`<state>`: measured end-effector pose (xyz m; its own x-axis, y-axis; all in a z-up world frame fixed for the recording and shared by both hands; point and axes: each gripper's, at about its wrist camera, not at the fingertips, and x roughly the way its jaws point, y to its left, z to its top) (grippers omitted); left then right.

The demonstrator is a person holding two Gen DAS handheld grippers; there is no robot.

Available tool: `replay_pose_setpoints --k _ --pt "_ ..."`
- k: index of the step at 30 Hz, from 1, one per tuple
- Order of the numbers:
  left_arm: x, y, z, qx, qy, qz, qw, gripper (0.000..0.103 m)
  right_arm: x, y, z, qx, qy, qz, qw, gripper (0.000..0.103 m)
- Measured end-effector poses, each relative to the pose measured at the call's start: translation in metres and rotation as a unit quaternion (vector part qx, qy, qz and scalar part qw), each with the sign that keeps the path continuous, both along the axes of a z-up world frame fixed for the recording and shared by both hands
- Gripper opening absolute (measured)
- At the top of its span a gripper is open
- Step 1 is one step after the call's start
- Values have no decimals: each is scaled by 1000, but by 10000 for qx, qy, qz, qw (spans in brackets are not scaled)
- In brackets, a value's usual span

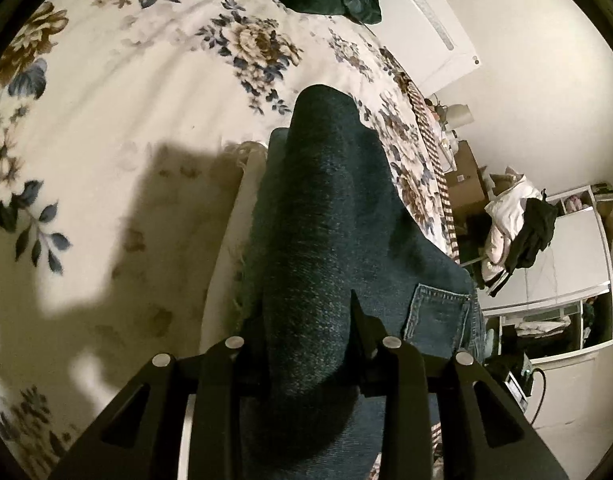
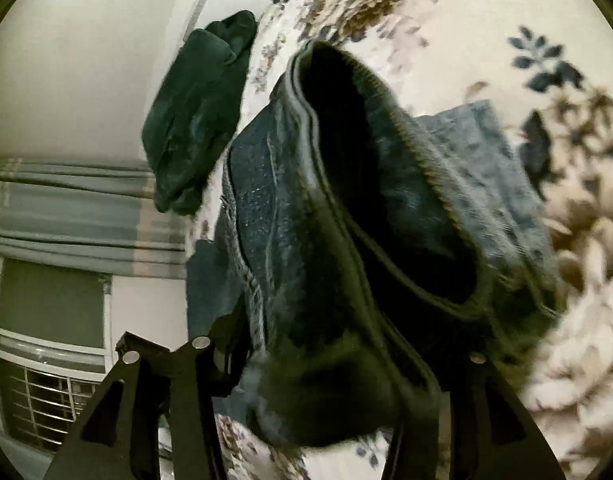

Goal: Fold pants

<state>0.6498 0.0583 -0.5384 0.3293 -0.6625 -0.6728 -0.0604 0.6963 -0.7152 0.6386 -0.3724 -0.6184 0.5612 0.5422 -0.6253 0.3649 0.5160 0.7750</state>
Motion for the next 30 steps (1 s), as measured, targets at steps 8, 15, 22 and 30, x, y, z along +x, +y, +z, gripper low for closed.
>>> replay_pose_setpoints --k 8,15,22,30 --pt "-4 -7 13 627 149 155 9978 40 -44 -17 24 -712 519 -324 9956 71" --pt "-23 -46 53 2792 -128 -218 9599 83 -48 27 92 -3003 635 336 9511 99" --pt "-57 -72 96 3403 -554 -452 9376 87 -75 80 166 -4582 515 511 8859 103" --pt "-100 -86 168 3499 -1014 -368 9306 87 -123 114 253 -4919 258 474 8690 103"
